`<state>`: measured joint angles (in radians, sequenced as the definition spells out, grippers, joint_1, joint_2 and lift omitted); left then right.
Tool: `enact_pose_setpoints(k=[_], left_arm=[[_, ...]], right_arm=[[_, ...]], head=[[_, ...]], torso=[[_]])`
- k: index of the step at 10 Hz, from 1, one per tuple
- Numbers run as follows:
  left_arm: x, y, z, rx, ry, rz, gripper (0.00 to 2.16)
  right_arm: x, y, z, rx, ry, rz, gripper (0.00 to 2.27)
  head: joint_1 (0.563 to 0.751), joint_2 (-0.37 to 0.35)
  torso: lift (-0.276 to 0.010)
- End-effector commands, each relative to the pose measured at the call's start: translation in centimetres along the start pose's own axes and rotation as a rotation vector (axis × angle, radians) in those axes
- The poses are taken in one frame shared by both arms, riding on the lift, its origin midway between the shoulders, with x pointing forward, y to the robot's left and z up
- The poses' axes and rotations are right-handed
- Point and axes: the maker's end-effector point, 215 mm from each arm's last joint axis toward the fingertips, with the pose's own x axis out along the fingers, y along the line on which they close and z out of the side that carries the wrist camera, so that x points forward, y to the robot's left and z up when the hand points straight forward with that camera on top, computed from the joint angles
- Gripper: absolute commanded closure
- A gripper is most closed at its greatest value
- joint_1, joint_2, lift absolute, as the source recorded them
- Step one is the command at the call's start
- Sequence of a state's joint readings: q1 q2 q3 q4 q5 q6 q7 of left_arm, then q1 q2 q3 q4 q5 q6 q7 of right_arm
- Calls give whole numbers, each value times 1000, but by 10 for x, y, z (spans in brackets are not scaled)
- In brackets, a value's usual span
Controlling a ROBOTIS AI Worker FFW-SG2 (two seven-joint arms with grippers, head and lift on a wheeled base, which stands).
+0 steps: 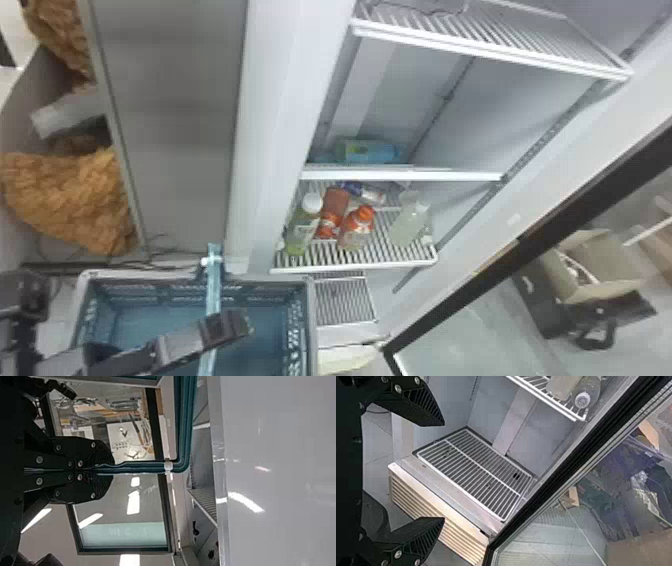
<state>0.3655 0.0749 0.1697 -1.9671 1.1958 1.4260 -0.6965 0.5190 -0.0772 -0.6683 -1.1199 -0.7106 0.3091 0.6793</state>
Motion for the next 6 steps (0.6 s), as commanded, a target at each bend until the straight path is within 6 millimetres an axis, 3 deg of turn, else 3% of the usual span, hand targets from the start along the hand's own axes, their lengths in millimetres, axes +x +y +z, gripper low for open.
enact_pose_setpoints(k=[1,2,4,5,6], left_arm=[[1,-1,0,-1,-2,-5,1207],[0,-2,1,0,-3,-8,1207],[-3,-6,11,24,-9,-8,1207],[0,-9,13,34,-2,-15,1207],[-3,-11,24,55,-21,-9,1207]], right_arm=[[3,3,-2,-1,5,4,160],[7,7,-5,14,4,13,170],[31,29,-37,40,73,56,182],[26,26,-41,59,74,52,182],[47,40,-41,72,82,73,182]], head=[[695,-350],[695,-350],[695,-350],[695,-350],[695,-350]], torso=[[0],[0],[0],[0],[0]])
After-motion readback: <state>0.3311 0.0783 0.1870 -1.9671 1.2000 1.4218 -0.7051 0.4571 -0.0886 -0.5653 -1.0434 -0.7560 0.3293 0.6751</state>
